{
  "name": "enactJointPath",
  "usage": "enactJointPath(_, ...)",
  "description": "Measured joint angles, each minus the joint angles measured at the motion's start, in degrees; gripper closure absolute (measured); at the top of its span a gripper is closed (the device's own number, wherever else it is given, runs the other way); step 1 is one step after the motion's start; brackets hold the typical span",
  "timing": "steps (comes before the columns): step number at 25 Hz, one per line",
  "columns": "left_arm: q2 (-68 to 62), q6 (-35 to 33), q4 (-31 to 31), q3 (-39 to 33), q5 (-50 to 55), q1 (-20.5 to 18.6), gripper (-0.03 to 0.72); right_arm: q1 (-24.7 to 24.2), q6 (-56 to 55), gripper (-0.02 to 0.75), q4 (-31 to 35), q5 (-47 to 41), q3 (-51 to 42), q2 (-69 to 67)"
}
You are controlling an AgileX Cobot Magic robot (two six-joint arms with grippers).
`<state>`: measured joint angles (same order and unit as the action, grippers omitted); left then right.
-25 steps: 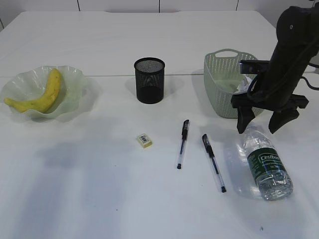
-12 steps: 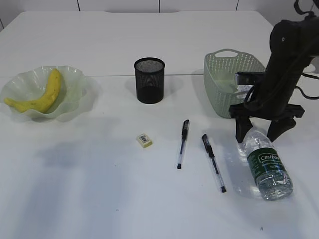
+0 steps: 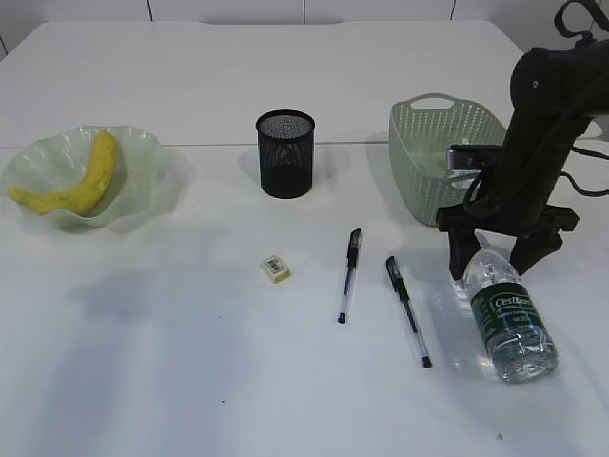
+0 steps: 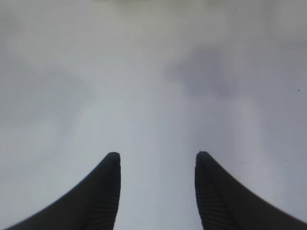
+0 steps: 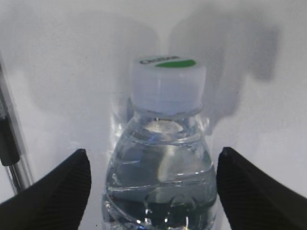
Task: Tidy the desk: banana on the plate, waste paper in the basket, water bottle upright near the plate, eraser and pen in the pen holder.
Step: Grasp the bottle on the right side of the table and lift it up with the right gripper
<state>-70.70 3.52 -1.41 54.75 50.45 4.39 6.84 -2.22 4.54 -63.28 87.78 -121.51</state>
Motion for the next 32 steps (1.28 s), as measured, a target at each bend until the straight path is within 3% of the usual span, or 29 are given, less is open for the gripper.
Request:
enactJointPath(8,0.0,0.0,0.0,0.0,0.0,0.0,0.337,0.0,-0.32,0.171,-0.2,0.0,0.0,-0.12)
enactJointPath(15,0.0,0.0,0.0,0.0,-0.04,0.0,0.337,0.0,-0.54,0.265,-0.34,-0.08,0.0,-0.12)
enactJointPath(32,0.0,0.0,0.0,0.0,-0.13,0.0,0.337,0.0,-0.7,0.337,-0.34,-0.08,0.0,-0.12)
